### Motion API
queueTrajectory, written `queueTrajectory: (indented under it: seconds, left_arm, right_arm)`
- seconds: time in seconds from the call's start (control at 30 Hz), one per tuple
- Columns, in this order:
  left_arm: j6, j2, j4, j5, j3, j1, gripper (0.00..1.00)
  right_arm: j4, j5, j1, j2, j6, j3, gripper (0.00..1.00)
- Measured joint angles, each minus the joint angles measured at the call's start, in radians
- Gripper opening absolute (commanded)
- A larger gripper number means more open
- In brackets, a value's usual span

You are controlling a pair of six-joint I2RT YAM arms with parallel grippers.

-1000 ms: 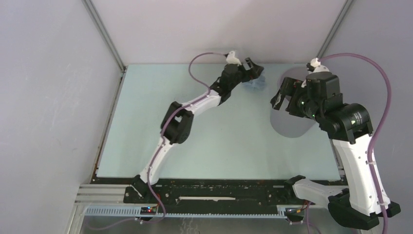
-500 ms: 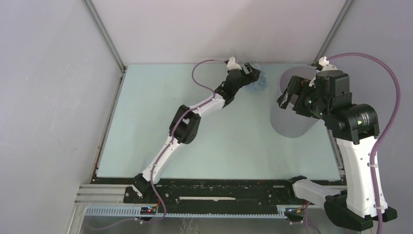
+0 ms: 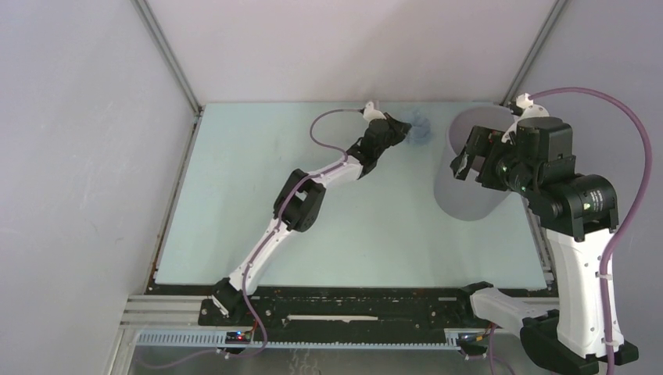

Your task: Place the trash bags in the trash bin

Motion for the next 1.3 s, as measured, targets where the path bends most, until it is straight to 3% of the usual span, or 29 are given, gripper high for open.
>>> queueTrajectory:
  seconds: [0.1, 0.2, 0.4, 0.53, 0.7, 0.9, 1.1, 1.17, 1.3]
  left_arm:
    - [-0.014, -0.022, 0.000, 0.013, -0.035, 0.018, 0.00]
    - [-0.012, -0.119, -0.003, 0.040, -0.169, 0.040, 0.00]
    - [0.025, -0.553, -0.023, 0.098, -0.653, 0.095, 0.00]
    - [0.081, -0.846, -0.094, 0.132, -0.860, 0.125, 0.00]
    - [0.195, -1.144, -0.330, 0.105, -0.968, 0.119, 0.00]
    - [0.425, -1.447, -0.626, -0.032, -1.086, 0.065, 0.00]
    - [0.565, -1.553, -0.847, -0.170, -1.128, -0.042, 0.00]
    - [0.595, -1.547, -0.902, -0.217, -1.128, -0.087, 0.05]
    - [0.636, -1.507, -0.967, -0.183, -1.127, -0.117, 0.45]
  right_arm:
    - [0.000, -0.003, -0.003, -0.005, -0.011, 0.000, 1.00]
    - [0.001, -0.009, -0.004, -0.009, -0.025, -0.004, 1.00]
    - [0.005, -0.053, 0.001, -0.027, -0.032, -0.067, 1.00]
    - [0.039, -0.121, 0.032, -0.028, -0.029, -0.134, 1.00]
    - [0.088, -0.183, 0.109, -0.022, -0.009, -0.219, 1.00]
    - [0.146, -0.217, 0.184, 0.011, 0.016, -0.237, 1.00]
    - [0.191, -0.243, 0.185, 0.111, 0.023, -0.236, 1.00]
    - [0.204, -0.253, 0.185, 0.154, 0.024, -0.235, 1.00]
    - [0.220, -0.262, 0.184, 0.247, 0.025, -0.221, 1.00]
